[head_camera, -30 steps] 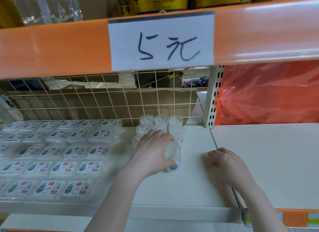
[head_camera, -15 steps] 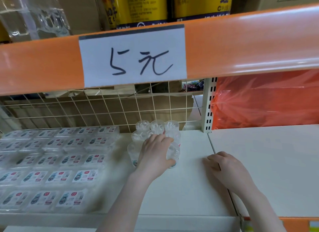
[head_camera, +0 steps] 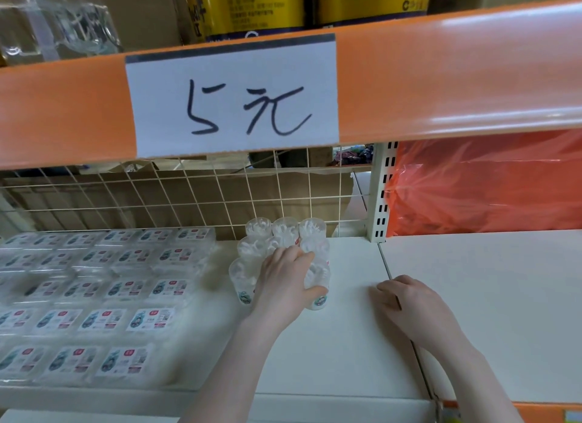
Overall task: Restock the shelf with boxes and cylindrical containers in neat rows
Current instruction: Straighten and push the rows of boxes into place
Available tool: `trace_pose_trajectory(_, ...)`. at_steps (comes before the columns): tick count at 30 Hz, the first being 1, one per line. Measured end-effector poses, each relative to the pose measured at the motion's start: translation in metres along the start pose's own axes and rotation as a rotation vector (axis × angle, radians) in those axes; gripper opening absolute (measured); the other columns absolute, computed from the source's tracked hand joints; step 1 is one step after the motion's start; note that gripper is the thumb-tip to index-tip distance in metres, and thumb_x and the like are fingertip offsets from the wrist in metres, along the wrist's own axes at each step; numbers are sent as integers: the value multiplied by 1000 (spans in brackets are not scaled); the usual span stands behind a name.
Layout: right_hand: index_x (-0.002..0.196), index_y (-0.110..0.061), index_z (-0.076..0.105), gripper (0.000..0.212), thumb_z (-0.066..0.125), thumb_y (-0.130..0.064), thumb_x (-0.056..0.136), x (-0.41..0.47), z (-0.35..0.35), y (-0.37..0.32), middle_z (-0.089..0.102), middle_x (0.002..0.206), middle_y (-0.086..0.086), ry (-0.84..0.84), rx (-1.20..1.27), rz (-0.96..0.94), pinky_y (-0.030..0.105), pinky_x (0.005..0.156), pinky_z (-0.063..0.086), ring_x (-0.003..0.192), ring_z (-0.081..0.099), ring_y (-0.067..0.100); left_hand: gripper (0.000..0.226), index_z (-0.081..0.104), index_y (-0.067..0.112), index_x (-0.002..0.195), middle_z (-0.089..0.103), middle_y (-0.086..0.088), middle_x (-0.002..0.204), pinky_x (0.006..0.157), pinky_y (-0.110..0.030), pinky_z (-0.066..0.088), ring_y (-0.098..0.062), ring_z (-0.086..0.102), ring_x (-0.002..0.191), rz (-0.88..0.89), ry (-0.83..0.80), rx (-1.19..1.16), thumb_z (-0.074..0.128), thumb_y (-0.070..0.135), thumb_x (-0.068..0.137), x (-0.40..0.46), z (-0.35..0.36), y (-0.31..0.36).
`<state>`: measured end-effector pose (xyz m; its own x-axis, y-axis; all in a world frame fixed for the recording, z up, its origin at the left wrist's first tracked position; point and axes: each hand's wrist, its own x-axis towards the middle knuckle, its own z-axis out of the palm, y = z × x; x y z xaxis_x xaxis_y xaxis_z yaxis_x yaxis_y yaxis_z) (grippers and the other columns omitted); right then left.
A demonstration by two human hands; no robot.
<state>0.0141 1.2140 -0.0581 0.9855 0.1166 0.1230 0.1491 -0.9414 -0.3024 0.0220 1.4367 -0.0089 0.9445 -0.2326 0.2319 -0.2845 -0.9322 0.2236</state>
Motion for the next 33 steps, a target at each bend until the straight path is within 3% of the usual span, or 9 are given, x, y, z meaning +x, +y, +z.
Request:
trace_pose_trajectory(17, 123, -30, 57, 35, 53, -24, 88, -4, -4, 10, 57, 115, -7, 26, 29, -54, 21, 83, 38, 108, 53, 15, 61, 45, 24, 135, 40, 10, 136, 104, -22, 22, -12, 29, 129, -50, 91, -27, 63, 49, 82, -8, 2, 7)
trace_pose_trajectory(22, 109, -21, 67, 26, 60, -18, 84, -11, -8, 24, 64, 101, 2, 88, 29, -15, 31, 77, 44, 96, 59, 26, 51, 58, 17, 123, 53, 2, 122, 99, -33, 38, -20, 44, 117, -92, 219, -39, 67, 42, 80, -27, 9, 11)
trace_pose_trajectory(27, 91, -11, 72, 18, 72, -8, 73, -28, -12, 43, 66, 78, 10, 214, 7, 42, 38, 62, 50, 73, 62, 36, 50, 66, 14, 111, 61, -2, 105, 88, -36, 46, -22, 49, 103, -209, 374, -51, 47, 48, 80, -53, 17, 27)
trace_pose_trajectory(30, 87, -8, 73, 23, 77, -3, 65, -47, -15, 51, 66, 73, 11, 275, -2, 62, 40, 58, 51, 67, 62, 36, 37, 66, 11, 106, 62, -7, 107, 84, -43, 50, -34, 56, 104, -271, 349, -57, 71, 33, 78, -68, 21, 31)
trace_pose_trajectory(33, 93, -6, 72, 30, 79, -3, 64, -71, -21, 51, 67, 79, 15, 347, 32, 136, 41, 64, 50, 74, 63, 38, 43, 66, 9, 111, 62, -10, 112, 87, -45, 48, -37, 55, 110, -310, 297, -88, 79, 24, 72, -85, 20, 33)
